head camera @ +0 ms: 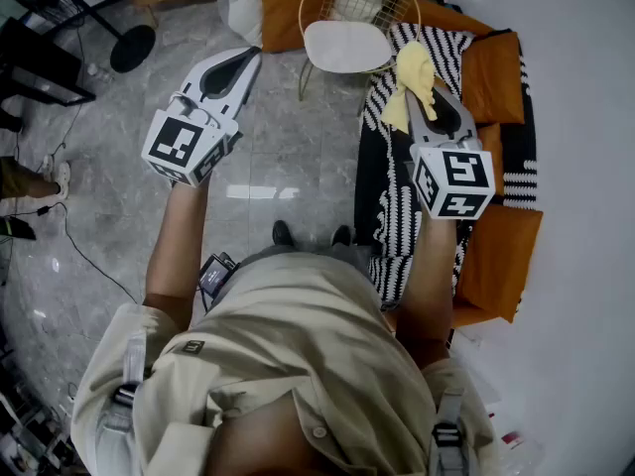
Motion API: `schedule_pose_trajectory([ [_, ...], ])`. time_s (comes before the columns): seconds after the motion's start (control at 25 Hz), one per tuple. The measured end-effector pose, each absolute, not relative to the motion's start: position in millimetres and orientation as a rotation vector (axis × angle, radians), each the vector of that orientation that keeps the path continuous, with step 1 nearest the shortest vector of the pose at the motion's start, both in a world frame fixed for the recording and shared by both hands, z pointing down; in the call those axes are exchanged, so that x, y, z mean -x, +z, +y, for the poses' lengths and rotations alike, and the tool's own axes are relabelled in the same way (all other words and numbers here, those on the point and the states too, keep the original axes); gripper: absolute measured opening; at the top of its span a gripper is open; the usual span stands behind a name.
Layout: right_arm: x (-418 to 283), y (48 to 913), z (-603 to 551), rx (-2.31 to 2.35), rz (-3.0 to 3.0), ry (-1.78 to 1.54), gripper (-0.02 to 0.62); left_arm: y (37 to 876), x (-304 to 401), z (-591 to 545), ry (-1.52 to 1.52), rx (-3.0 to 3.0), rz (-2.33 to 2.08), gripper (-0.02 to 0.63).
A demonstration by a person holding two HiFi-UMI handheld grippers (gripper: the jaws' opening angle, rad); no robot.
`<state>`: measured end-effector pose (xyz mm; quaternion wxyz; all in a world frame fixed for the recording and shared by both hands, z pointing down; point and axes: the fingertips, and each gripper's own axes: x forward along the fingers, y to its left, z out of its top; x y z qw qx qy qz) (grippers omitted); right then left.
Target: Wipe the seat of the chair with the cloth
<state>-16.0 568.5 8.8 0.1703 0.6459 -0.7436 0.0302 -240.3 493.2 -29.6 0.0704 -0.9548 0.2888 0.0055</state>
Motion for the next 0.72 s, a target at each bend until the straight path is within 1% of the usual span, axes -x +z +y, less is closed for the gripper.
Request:
schedule_pose_trajectory([
  [0.16, 23.6, 10.9, 565.5, -1.841, -2.102, 0.087, 0.104, -19.5, 254.4, 487.7, -0.006, 2.85, 0.858, 0.015],
  [0.4, 36.1, 10.2, 559.1, -1.843, -2.083, 0.089, 0.104, -27.8, 266.5, 482.0, 0.04, 2.887, 0.858, 0.015],
  [0.72, 25.7, 15.6, 541.0, -1.866, -2.119, 0.161, 0.112, -17.8, 255.2, 465.2, 0.025, 2.907, 0.861, 0.015],
])
